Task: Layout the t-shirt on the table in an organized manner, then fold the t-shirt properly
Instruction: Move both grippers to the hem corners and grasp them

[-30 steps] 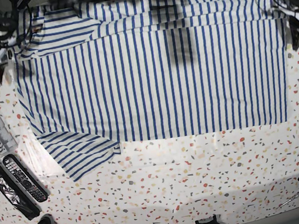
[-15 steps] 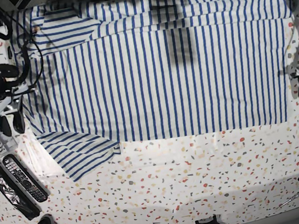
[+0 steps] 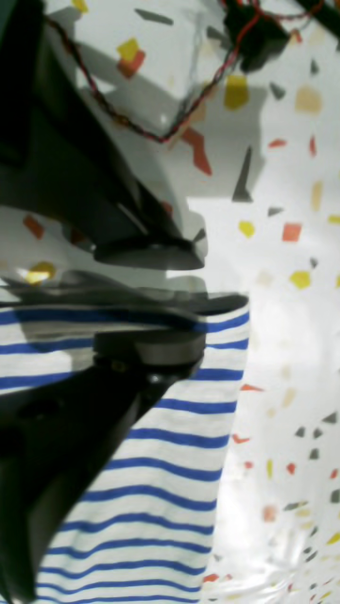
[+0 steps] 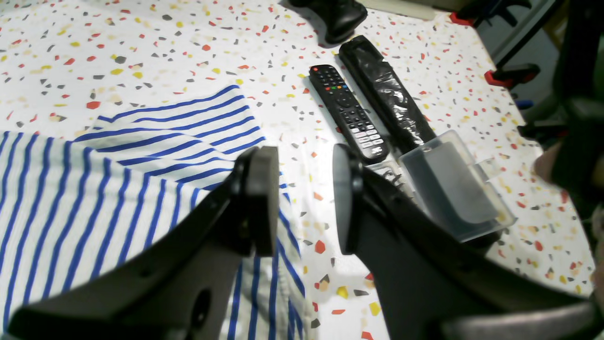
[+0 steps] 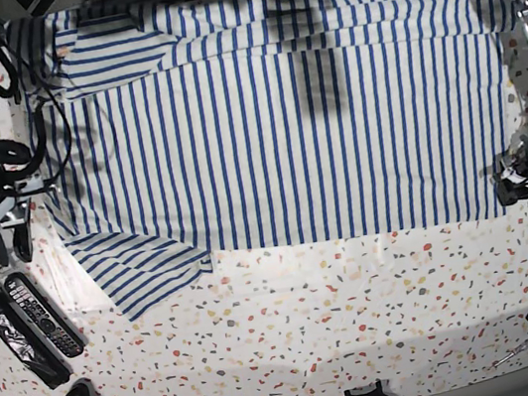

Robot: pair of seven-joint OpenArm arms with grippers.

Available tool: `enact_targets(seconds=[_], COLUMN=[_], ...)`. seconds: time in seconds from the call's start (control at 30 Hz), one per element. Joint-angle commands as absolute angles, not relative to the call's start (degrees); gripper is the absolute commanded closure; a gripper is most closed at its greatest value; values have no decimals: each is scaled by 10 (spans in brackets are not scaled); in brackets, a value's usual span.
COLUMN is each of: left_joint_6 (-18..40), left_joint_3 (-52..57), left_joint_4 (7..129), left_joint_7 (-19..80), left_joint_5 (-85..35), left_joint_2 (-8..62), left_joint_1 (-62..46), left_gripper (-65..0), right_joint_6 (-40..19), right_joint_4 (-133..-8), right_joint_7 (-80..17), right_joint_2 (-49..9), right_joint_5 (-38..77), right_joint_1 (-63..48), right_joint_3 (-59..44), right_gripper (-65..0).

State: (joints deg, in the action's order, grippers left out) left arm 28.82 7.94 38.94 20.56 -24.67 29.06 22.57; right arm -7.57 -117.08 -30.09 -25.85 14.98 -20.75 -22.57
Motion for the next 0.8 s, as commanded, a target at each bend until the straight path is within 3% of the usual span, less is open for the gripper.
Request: enact_targets(seconds=[0.0,0.47,0.53,0.6,0.67,0.77], left_joint_6=[294,369,369,369,369,369], left_joint_3=[81,81,81,81,81,81], left_joint_4=[394,378,378,378,378,378], left_joint_7=[190,221,221,220,213,212], left_joint_5=[-255,-219,-219,-219,-219,-219], left_joint_2=[300,262,265,269,270,269], left_joint_1=[239,237,237,237,237,237], left_gripper=[-196,-192,-136,-15,0,0], right_joint_6=[-75,-75,-75,-75,-75,-76], right_joint_4=[-1180,-1180,-1180,-1180,-1175,-1142], right_joint_7=[-289,-282,-269,-257,-262,-275], right_joint_2=[-267,-276,-276,-276,-276,-279], right_joint_5=[150,151,148,138,137,157], right_joint_1=[-200,-198,-198,-194,-181,-150], right_joint_3=[-230,-230,-230,-230,-230,-229], right_gripper=[-189,-189,-189,-189,-192,-261])
